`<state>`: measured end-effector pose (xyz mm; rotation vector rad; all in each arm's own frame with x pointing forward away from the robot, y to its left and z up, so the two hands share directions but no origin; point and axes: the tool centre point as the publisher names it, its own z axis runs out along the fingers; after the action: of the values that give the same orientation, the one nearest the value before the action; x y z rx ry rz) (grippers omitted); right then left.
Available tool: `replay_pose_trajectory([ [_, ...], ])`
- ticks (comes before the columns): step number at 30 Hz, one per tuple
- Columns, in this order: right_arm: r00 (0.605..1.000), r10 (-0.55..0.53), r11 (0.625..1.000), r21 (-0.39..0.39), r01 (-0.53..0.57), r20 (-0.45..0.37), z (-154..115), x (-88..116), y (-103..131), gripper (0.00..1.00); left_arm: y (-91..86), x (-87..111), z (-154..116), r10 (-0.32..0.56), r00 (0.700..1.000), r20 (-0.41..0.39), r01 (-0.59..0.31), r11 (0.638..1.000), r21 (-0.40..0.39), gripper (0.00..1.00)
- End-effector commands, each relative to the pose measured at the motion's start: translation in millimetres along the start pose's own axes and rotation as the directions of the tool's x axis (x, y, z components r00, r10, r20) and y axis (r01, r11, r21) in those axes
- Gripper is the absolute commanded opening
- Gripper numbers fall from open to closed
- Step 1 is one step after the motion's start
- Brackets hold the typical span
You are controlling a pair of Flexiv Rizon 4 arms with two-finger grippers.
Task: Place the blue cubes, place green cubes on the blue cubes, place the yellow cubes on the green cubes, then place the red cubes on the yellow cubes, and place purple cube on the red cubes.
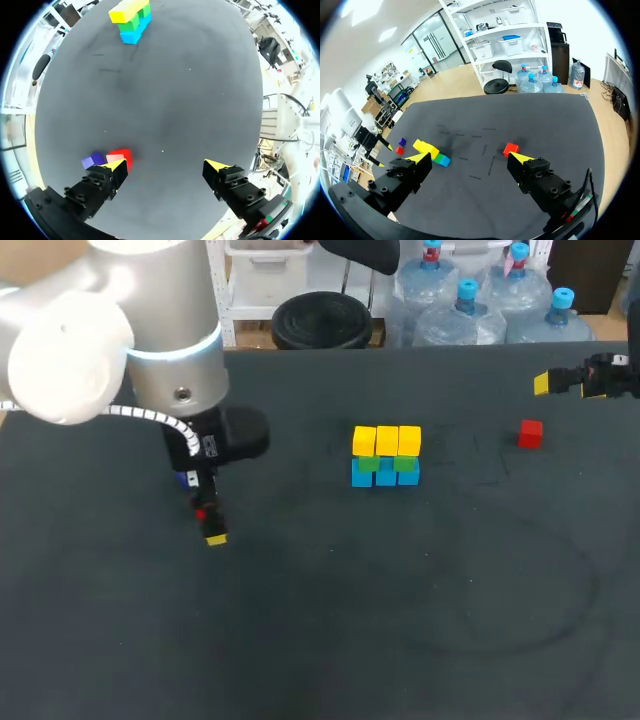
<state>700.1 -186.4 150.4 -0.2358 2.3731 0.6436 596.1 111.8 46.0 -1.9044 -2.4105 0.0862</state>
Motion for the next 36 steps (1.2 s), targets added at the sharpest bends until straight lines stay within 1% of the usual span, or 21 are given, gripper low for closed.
replay_pose_trajectory([
  [1,1.0,0.0,1.0,0.001,0.0,0.001,0,0,0,1.0,11.1,-7.9,-1,0.004,0.999,-0.037,-0.004,1.0,0.009,1.0],
  [6,1.0,0.0,1.0,0.001,0.0,0.001,0,0,0,1.0,20.4,-5.7,4,-0.023,0.998,-0.052,0.023,1.0,0.005,1.0],
  [10,1.0,0.0,1.0,0.001,0.0,0.001,0,0,0,1.0,24.4,0.4,15,-0.105,0.993,-0.063,0.105,0.994,0.009,1.0],
  [13,1.0,0.0,1.0,0.001,0.0,0.001,0,0,0,1.0,27.8,6.5,25,-0.138,0.989,-0.057,0.14,0.99,0.022,1.0],
  [16,1.0,0.0,1.0,0.001,0.0,0.001,0,0,0,1.0,32.2,11.4,29,-0.149,0.988,-0.052,0.15,0.989,0.02,1.0],
  [19,1.0,0.0,1.0,0.001,0.0,0.001,0,0,0,1.0,35.6,13.9,28,-0.154,0.987,-0.049,0.154,0.988,0.007,1.0],
  [27,1.0,0.0,1.0,0.001,0.0,0.001,0,0,0,1.0,38.6,11.5,22,-0.143,0.989,-0.048,0.143,0.99,-0.015,1.0],
  [36,1.0,0.0,1.0,0.001,0.0,0.001,0,0,0,1.0,44.6,10.5,33,-0.145,0.987,-0.075,0.145,0.989,-0.01,1.0],
])
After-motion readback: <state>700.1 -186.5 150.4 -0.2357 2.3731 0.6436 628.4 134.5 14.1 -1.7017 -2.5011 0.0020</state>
